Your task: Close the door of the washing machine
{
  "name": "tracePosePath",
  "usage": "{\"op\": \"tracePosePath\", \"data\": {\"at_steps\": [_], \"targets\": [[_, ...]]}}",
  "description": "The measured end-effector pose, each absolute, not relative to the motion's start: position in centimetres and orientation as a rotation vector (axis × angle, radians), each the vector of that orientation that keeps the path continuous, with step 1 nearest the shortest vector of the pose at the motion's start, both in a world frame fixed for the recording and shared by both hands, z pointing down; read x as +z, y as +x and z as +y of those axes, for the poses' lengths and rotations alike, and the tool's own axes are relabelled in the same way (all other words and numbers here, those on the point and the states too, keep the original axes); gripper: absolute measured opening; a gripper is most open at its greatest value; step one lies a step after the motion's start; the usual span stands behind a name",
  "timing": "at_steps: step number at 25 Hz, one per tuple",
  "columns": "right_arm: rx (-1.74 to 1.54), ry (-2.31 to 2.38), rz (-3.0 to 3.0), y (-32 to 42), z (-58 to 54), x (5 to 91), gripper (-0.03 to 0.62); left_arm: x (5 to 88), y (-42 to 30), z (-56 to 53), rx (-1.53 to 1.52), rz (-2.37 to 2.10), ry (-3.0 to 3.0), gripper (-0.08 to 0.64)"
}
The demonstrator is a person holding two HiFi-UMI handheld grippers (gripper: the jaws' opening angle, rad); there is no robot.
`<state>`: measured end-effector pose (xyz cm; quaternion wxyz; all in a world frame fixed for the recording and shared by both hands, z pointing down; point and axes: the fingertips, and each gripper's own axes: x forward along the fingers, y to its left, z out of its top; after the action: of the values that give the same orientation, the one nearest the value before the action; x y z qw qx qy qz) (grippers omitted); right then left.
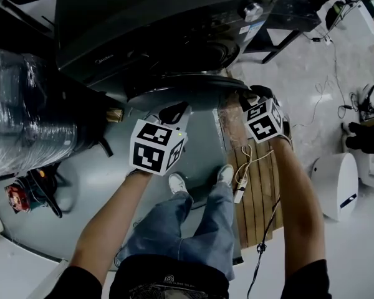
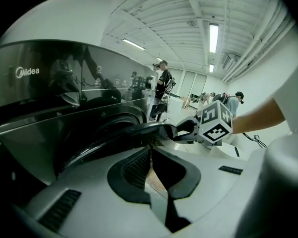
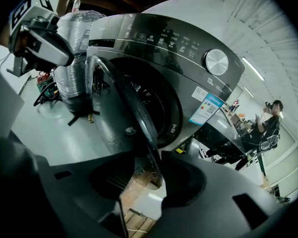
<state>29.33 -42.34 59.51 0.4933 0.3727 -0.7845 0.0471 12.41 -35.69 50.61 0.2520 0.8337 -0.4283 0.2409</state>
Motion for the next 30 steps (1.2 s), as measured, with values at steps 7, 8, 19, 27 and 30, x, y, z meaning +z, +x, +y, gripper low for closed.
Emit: {"op": "tracePosePath", "data": {"at_steps": [7, 8, 19, 27, 30], "targets": [[0.046, 0.816, -1.946, 28.8, -46.2, 59.5, 0.172, 50.6, 13.2, -39.8, 0.613, -1.28, 2.206, 0.034], [0.037, 0.806, -1.95, 28.6, -46.7, 59.5, 0.172, 50.6, 13.4, -40.3, 0.601, -1.296, 2.19, 0.034], [-0.068, 0.739, -2.011, 27.3, -50.8, 59.9, 0.183, 51.7, 14.7, -42.7, 0.57, -1.412, 2.065, 0.034], [-0.116, 0.689, -2.037, 26.3, -53.6, 59.9, 0.184, 51.8, 13.7, -43.2, 0.555, -1.504, 1.983, 0.034], [-0.138, 0.682, -2.049, 26.0, -54.7, 59.9, 0.184, 51.6, 13.2, -43.4, 0.544, -1.532, 1.963, 0.034]]}}
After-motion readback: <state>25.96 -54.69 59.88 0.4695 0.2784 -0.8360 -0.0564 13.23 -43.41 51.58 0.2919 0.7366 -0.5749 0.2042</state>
